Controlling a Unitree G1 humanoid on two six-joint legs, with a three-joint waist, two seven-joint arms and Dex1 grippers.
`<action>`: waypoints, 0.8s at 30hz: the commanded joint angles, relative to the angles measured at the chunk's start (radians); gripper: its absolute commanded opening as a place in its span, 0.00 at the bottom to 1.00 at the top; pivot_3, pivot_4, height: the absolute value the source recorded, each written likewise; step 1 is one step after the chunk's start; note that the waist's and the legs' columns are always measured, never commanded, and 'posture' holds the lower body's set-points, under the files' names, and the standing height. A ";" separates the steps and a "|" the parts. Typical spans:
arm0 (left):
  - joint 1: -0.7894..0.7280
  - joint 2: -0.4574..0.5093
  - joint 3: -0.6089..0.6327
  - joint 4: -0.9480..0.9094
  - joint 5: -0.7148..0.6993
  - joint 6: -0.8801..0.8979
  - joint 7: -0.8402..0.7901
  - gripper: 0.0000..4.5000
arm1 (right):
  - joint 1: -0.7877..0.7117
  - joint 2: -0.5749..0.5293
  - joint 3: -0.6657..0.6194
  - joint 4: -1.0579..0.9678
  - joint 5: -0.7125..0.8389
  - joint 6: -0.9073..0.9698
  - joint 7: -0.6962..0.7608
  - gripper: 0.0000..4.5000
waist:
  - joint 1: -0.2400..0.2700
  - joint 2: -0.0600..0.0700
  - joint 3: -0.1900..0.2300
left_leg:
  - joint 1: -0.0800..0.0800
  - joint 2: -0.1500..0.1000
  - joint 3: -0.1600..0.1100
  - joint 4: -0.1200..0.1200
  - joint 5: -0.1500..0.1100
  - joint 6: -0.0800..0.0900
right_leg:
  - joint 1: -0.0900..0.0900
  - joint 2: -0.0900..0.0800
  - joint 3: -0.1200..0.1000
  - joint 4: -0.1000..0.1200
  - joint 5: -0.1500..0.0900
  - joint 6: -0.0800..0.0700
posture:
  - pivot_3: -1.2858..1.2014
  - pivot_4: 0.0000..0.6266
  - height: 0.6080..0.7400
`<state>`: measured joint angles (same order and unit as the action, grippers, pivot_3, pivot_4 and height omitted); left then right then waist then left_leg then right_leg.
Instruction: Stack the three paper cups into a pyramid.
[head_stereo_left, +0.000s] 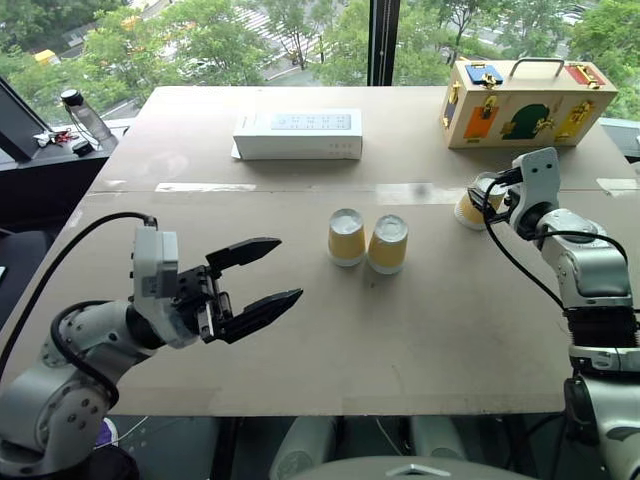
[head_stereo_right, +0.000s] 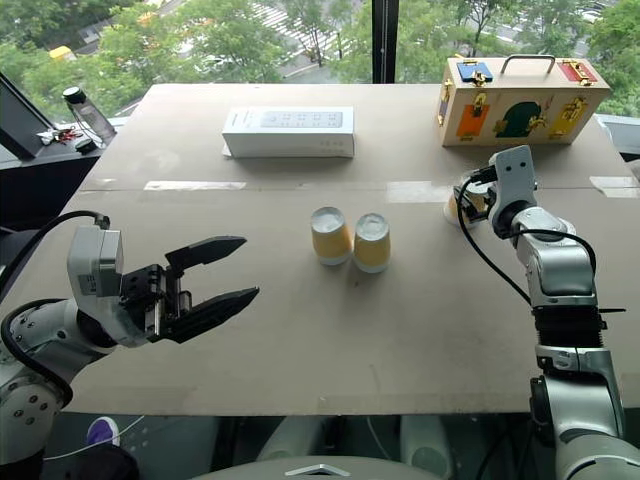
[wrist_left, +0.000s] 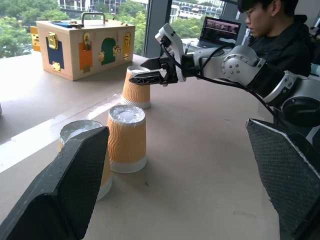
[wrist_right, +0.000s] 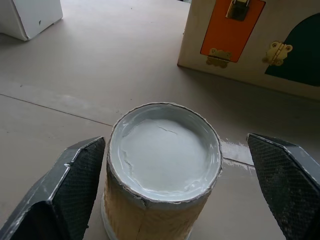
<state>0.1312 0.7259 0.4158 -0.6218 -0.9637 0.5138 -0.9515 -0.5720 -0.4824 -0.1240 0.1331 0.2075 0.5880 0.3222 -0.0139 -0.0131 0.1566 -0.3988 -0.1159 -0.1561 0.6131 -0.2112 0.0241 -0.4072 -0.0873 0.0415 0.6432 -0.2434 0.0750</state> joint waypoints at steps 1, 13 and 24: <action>0.000 0.017 0.020 -0.034 -0.023 -0.006 0.002 1.00 | -0.025 0.011 -0.056 0.006 0.030 0.010 -0.011 0.99 | 0.000 0.000 0.000 | 0.000 0.000 0.000 0.000 0.000 0.000 | 0.000 0.000 0.000 0.000 0.000 0.000 | 0.52 0.24 1.00; 0.012 -0.004 0.028 0.014 -0.014 -0.014 0.014 1.00 | -0.033 0.001 -0.064 -0.140 0.172 -0.032 0.196 0.49 | -0.001 0.000 0.000 | 0.000 0.001 0.001 0.000 0.000 0.000 | 0.000 0.000 0.001 0.000 0.000 0.000 | 0.52 0.24 1.00; 0.164 -0.054 0.116 0.083 0.084 -0.123 -0.006 1.00 | -0.184 0.023 0.140 -0.450 0.343 0.195 0.326 0.49 | 0.000 0.000 0.000 | 0.000 0.004 0.002 0.000 -0.003 0.004 | -0.002 0.000 0.001 0.000 0.000 0.000 | 0.52 0.24 1.00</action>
<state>0.2803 0.6595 0.4842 -0.5277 -0.8509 0.4081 -0.9102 -0.7301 -0.4593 -0.0026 -0.2660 0.5319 0.7561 0.6407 -0.0137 -0.0128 0.1570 -0.3989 -0.1121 -0.1542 0.6129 -0.2139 0.0282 -0.4089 -0.0872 0.0426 0.6429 -0.2433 0.0746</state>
